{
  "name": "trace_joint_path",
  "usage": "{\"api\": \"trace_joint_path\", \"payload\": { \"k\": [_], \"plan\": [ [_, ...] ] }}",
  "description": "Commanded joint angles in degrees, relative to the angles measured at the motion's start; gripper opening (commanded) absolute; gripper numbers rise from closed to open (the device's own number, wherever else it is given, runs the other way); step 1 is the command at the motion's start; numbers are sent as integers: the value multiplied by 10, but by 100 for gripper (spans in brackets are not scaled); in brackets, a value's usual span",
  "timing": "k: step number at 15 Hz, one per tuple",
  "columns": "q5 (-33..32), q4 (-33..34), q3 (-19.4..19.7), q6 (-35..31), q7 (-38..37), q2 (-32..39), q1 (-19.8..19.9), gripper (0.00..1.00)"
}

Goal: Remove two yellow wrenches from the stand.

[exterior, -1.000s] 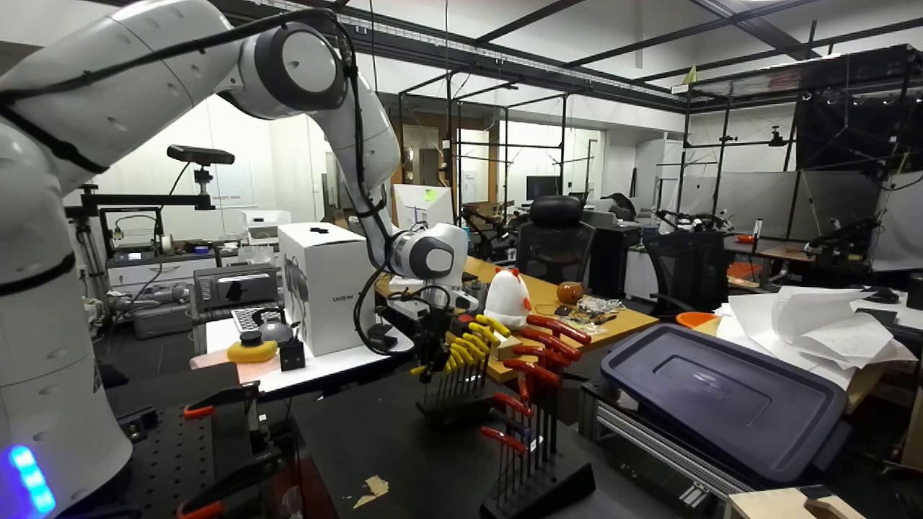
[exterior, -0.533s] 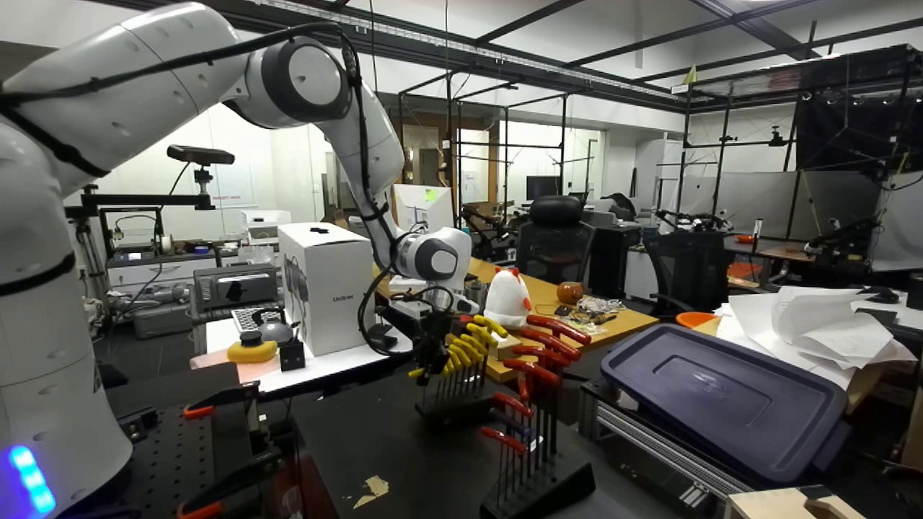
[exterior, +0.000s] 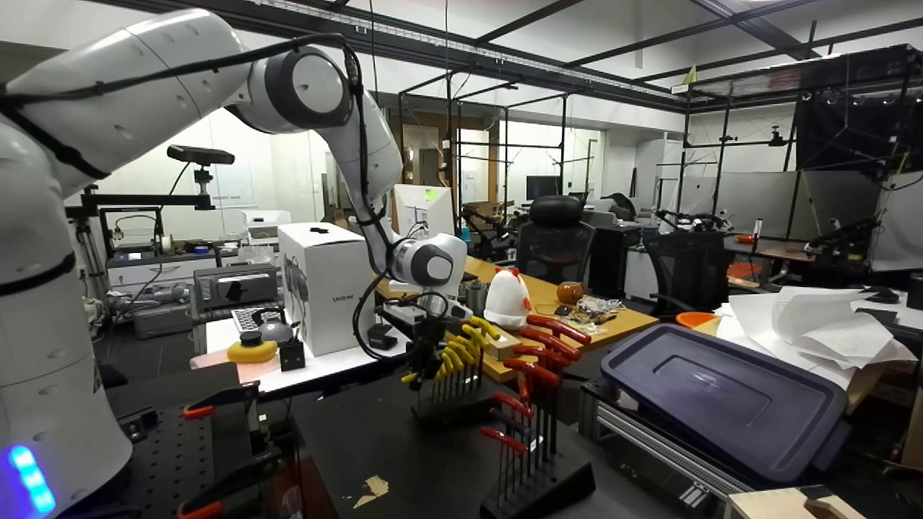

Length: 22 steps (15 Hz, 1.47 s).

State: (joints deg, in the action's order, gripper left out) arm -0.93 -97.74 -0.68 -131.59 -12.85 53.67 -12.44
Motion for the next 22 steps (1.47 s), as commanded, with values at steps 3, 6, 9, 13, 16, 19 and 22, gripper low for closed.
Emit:
{"api": "trace_joint_path", "payload": {
  "k": [3,6,9,13,16,19,22],
  "plan": [
    [6,-7,-15,9,7,-13,4,3],
    [5,-16,-17,0,4,-20,1,3],
    [8,-11,-21,1,8,-15,5,3],
    [13,-3,-25,2,10,-7,9,26],
    [16,-1,-26,0,8,-4,11,52],
    [17,-2,-26,-4,6,-4,10,73],
    [24,-5,-26,-15,0,-5,12,97]
  ]
}}
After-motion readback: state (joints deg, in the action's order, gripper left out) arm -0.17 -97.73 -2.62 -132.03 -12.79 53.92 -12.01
